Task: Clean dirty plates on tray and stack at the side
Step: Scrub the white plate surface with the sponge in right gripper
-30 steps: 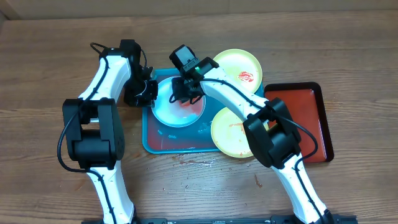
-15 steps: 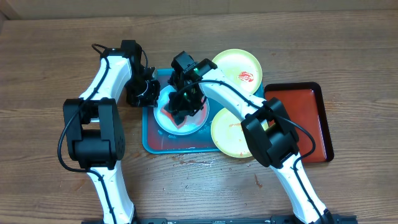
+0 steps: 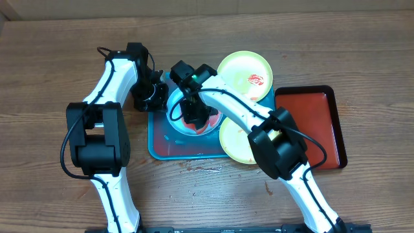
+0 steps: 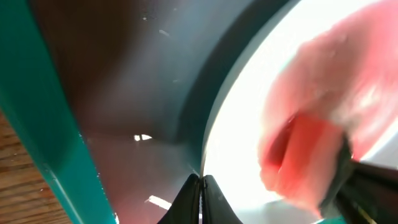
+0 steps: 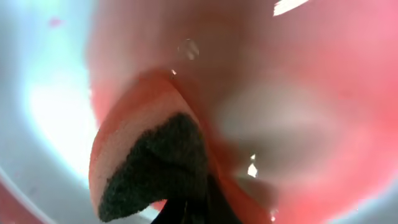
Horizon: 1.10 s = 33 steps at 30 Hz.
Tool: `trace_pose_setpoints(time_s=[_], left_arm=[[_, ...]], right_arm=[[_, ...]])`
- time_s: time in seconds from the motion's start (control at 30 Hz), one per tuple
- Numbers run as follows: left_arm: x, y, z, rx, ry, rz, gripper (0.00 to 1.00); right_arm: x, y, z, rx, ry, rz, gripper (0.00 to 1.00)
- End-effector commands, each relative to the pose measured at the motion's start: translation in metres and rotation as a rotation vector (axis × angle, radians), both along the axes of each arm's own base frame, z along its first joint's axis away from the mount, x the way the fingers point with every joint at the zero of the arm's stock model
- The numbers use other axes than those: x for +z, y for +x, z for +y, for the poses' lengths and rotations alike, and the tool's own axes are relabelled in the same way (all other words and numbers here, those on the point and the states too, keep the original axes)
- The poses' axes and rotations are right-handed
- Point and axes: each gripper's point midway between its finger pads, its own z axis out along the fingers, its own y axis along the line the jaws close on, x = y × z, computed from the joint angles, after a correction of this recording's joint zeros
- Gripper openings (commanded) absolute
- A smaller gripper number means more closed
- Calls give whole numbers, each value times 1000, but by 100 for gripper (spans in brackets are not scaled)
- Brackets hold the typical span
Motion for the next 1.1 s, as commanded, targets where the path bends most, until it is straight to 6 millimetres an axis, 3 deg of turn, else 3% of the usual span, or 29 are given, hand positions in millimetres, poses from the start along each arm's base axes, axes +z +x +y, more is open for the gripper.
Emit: trace_pose_setpoints(time_s=[0.0,0.2,0.4,0.67,0.9,0.97,1.0,1.03,1.07], left_arm=[[5,5,12,20,35,-19,4],[5,6,12,19,35,-22,4],[1,10,13,42,43,-35,4],[-27,8,12,137,41,-42,5],[-34,15,9,171,35,-74,35],[-34,17,7,170,34,-81,32],[-34,18,6,167,34,-85,14],[-34,18,6,165,34,-88,4],[-34,18,4,163,33,-89,4]], right_arm=[[-18,34,-58,-86,-255,-140,4],[-16,43,-52,-93,-228,-172,4],[-14,59,-64,-179,-236,-216,4],[-21,62,-48,-238,-63,-128,4],[-25,59,-46,-238,-49,-110,4],[-26,58,-44,-237,-39,-101,4],[-26,58,-43,-237,-34,-98,4],[-26,57,-42,-237,-30,-94,4],[-26,57,-41,-236,-24,-90,4]])
